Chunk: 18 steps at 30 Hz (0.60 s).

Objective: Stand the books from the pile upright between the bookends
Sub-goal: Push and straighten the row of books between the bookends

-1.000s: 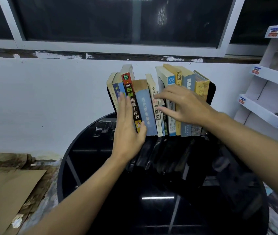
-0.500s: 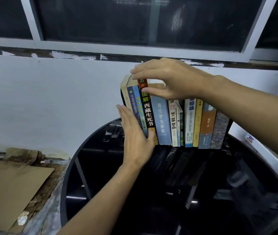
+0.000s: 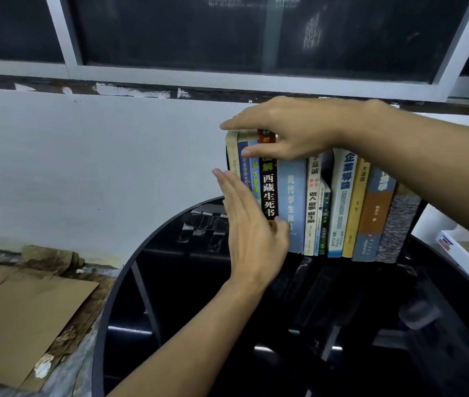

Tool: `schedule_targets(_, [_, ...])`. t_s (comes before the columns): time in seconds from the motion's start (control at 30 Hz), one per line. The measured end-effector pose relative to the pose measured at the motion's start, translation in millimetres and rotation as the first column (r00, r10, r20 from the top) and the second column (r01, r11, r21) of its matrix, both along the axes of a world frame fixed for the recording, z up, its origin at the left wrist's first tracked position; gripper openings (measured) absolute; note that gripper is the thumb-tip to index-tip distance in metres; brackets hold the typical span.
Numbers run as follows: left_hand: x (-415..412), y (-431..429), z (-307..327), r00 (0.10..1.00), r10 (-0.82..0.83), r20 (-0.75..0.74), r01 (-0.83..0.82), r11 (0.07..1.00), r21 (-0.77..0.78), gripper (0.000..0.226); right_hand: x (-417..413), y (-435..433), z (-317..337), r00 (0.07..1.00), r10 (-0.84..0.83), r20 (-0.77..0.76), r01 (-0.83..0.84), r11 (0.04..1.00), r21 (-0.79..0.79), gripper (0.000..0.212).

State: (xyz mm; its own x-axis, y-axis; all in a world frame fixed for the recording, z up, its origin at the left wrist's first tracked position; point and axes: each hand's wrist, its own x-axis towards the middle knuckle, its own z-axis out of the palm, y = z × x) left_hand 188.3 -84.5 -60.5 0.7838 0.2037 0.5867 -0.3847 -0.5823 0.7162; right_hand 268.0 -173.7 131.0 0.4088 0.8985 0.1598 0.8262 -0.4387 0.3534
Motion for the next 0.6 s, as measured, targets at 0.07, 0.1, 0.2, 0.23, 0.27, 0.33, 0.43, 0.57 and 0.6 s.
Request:
schedule_targets(0.07, [1,-3,0,1.000,0.010,-0.014,-0.009,1.000,0.027,0.113,-1,-5,0,1.000,0.009,-0.008,-0.009,1.000,-0.011,0.057])
schedule_targets(0.1, [2,-4,0,1.000,0.013,-0.016,-0.013,0.999,0.040,0.112,-2,-7,0,1.000,0.017,-0.006,-0.017,1.000,-0.013,0.055])
schedule_targets(0.2, [3,-6,0,0.999,0.021,-0.024,-0.020,0.997,0.069,0.111,-6,-10,-1,0.998,0.056,0.011,-0.056,0.998,-0.006,0.055])
schedule_targets(0.23, [2,-6,0,0.999,0.024,-0.032,-0.022,0.997,0.076,0.111,-7,-9,-2,0.998,0.067,0.019,-0.068,0.998,0.011,0.057])
schedule_targets(0.27, [1,-6,0,0.999,0.027,-0.041,-0.023,0.996,0.085,0.111,-8,-9,-5,0.997,0.074,0.027,-0.075,0.997,0.035,0.059])
schedule_targets(0.33, [0,-5,0,0.998,0.030,-0.051,-0.024,0.994,0.105,0.112,-8,-8,-11,0.997,0.073,0.039,-0.076,0.994,0.084,0.060])
schedule_targets(0.43, [-3,0,-4,0.998,0.037,-0.042,-0.032,0.991,0.130,0.112,-10,-6,-15,0.997,0.065,0.030,-0.068,0.989,0.130,0.058])
schedule_targets(0.57, [-11,-3,-10,0.999,0.027,0.022,-0.030,0.988,0.153,0.110,-12,-6,-14,0.997,0.069,0.024,-0.072,0.987,0.146,0.054])
schedule_targets(0.6, [-11,-5,-11,0.999,0.018,0.037,-0.023,0.988,0.152,0.108,-13,-6,-14,0.998,0.067,0.021,-0.070,0.986,0.148,0.054])
